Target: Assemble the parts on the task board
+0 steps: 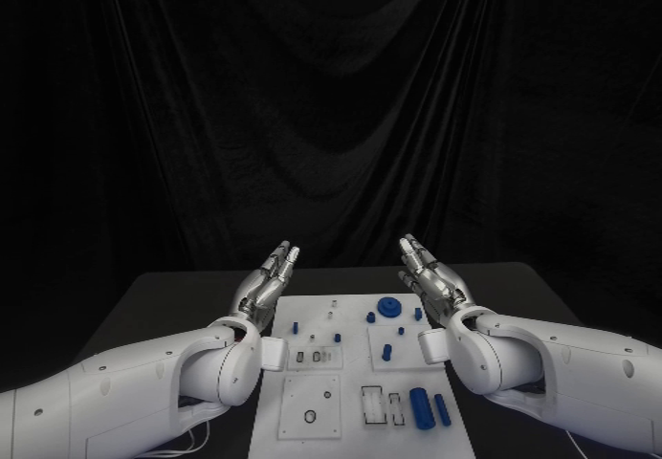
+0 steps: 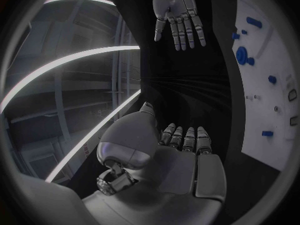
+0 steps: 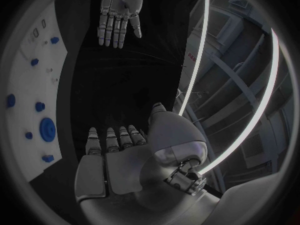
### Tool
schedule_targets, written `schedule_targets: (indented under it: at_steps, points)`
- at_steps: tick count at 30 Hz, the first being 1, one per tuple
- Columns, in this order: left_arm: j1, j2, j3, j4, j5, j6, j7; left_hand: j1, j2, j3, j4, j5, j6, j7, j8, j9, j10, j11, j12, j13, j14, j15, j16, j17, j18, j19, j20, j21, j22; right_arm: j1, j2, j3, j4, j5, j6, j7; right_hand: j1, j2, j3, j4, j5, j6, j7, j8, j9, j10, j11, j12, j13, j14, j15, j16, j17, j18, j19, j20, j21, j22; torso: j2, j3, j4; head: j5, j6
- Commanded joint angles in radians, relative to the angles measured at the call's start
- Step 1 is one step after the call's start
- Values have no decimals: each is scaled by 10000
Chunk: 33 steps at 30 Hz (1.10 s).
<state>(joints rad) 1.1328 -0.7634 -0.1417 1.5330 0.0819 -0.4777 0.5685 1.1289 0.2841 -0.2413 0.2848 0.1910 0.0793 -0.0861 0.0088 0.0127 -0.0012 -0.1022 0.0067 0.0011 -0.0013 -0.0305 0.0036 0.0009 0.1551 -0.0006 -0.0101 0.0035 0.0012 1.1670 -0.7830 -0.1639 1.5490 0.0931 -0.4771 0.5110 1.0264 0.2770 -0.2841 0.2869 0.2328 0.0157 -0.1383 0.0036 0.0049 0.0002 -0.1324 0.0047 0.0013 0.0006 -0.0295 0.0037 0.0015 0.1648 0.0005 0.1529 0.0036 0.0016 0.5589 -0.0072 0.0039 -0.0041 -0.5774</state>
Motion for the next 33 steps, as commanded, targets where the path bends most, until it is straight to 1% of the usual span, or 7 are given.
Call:
schedule_targets:
  at_steps: [1, 13, 14, 21, 25, 29, 33]
  points:
    - [188, 57, -178, -67, 783, 2375, 976, 291, 50, -65, 77, 41, 1, -85, 48, 13, 12, -45, -67, -11, 13, -794, -36, -9, 217, 6, 297, -35, -12, 243, -24, -230, -52, 827, 2403, -315, 203, 20, -73, 33, 48, 104, 19, 32, 17, -2, 93, -47, -13, -6, 171, -37, -15, 117, -5, 119, -36, -16, 4, -2, 2, 3, -2]
    - [518, 135, -696, -202, 1299, 4095, 1498, 401, 16, -126, 67, -1, 79, -98, 63, 26, 12, -8, -67, -11, 13, -703, -36, -9, 268, 6, 338, -35, -12, 694, -43, -832, -135, 1382, 4102, -465, 548, -76, -134, 9, 28, 247, 245, 60, 46, -2, 524, -47, -13, -6, 1070, -37, -15, 136, -5, 700, -36, -16, 4, -2, 2, 3, -2]
    - [507, -88, -701, -823, 18, 4353, 2050, 401, 16, -126, 67, -1, 79, -98, 63, 26, 12, -8, -67, -11, 13, -703, -36, -9, 268, 6, 338, -35, -12, 770, -481, -832, -260, 607, 4580, -485, 595, -78, -126, 0, 49, 248, 251, 60, 46, -2, 591, -47, -13, -6, 1157, -37, -15, 140, -5, 746, -36, -16, 62, 8, -23, 34, -391]
    - [505, -142, -702, -940, -651, 4324, 2220, 741, 19, -127, 63, 234, 282, -402, 95, 53, 12, 227, -67, -11, 13, -557, -36, -9, 249, 6, 492, -35, -12, 787, -830, -832, -124, 82, 4698, -480, 1198, -174, 12, -194, 482, 330, 375, 77, 65, -2, 1374, -47, -13, -6, 1911, -37, -15, 183, 478, 1225, 346, 239, 153, -10, 5, -15, -574]
    - [504, -246, -702, -1012, -1212, 4173, 2350, 1100, 26, -119, 65, 698, 373, -668, 93, 57, 12, 437, -67, -11, 13, -174, -36, -9, 238, 6, 798, -35, -12, 821, -992, -832, -87, -69, 4735, -522, 1383, -203, 63, -331, 644, 356, 379, 83, 71, -2, 1471, -47, -13, 9, 2053, -16, -1, 180, 834, 1335, 569, 353, 208, -22, 36, -57, -786]
    - [504, -504, -702, -950, -1760, 3943, 2507, 1471, -23, -120, 59, 1088, 452, -651, 102, 65, 12, 589, -67, -11, 13, 32, -36, -9, 236, 6, 1021, -35, -12, 922, -1122, -833, -62, -514, 4499, -368, 2147, -276, 263, -943, 1315, 780, 814, 180, 149, 72, 2121, 141, 78, 875, 2382, 559, 320, -7, 2662, 1401, 1490, 757, 229, -56, 156, -173, -1070]
    - [505, -837, -702, -923, -2382, 3760, 2630, 1963, -84, -97, 58, 1568, 519, -500, 109, 73, 12, 787, -67, -11, 13, 155, -36, -9, 242, 6, 1212, -35, -12, 1087, -1222, -833, -89, -1562, 4115, -215, 2960, -318, 365, -1340, 1642, 1077, 1028, 196, 177, 189, 2316, 614, 160, 1636, 2466, 706, 345, -113, 3943, 1396, 1771, 740, 324, -74, 213, -246, -1233]
